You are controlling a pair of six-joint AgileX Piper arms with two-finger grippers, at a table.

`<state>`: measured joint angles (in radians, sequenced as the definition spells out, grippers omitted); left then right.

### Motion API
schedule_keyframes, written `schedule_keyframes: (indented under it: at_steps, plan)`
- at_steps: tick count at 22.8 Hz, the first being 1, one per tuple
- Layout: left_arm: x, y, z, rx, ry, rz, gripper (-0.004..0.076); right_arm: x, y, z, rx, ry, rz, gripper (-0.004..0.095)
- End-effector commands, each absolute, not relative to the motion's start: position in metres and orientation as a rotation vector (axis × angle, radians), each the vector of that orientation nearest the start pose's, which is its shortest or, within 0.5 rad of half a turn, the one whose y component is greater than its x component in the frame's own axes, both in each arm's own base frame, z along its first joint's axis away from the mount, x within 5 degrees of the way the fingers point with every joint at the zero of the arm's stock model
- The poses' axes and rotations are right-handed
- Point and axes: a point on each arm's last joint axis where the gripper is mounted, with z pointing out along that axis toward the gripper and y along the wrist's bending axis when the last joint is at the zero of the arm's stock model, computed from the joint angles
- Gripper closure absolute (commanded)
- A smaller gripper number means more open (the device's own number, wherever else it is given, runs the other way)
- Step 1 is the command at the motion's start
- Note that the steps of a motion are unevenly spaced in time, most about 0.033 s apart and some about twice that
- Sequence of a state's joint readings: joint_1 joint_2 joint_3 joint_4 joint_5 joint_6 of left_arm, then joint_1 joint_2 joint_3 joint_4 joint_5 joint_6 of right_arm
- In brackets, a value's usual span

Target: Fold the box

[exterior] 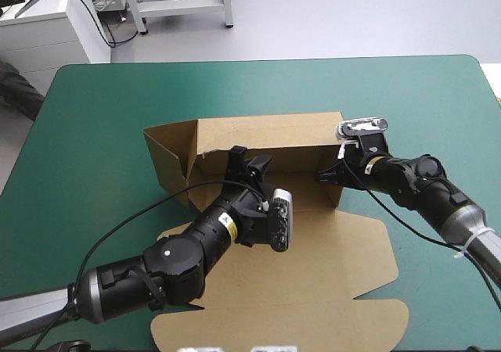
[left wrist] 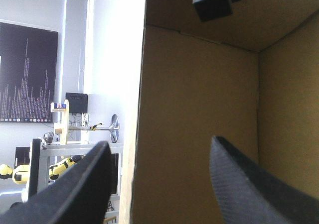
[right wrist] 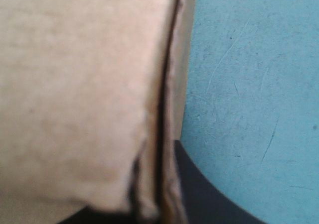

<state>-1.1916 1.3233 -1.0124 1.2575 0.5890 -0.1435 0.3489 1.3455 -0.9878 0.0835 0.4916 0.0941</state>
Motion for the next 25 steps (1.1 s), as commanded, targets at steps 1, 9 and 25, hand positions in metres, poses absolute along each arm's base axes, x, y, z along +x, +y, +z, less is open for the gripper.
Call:
schedule_keyframes:
  at_steps: [1, 9, 25]
  plan:
    - [0.126, -0.246, 0.363, 1.513, 1.140, 0.467, 0.0304, 0.270, 0.102, 0.321, -0.198, 2.219, 0.335, 0.0910]
    - [0.122, -0.234, 0.404, 1.363, 1.217, 0.537, 0.0304, 0.265, 0.100, 0.323, -0.198, 2.312, 0.323, 0.0910]
    - [0.183, -0.146, 0.523, 0.940, 1.580, 0.331, 0.0304, 0.277, 0.090, 0.366, -0.271, 2.471, 0.112, 0.0927]
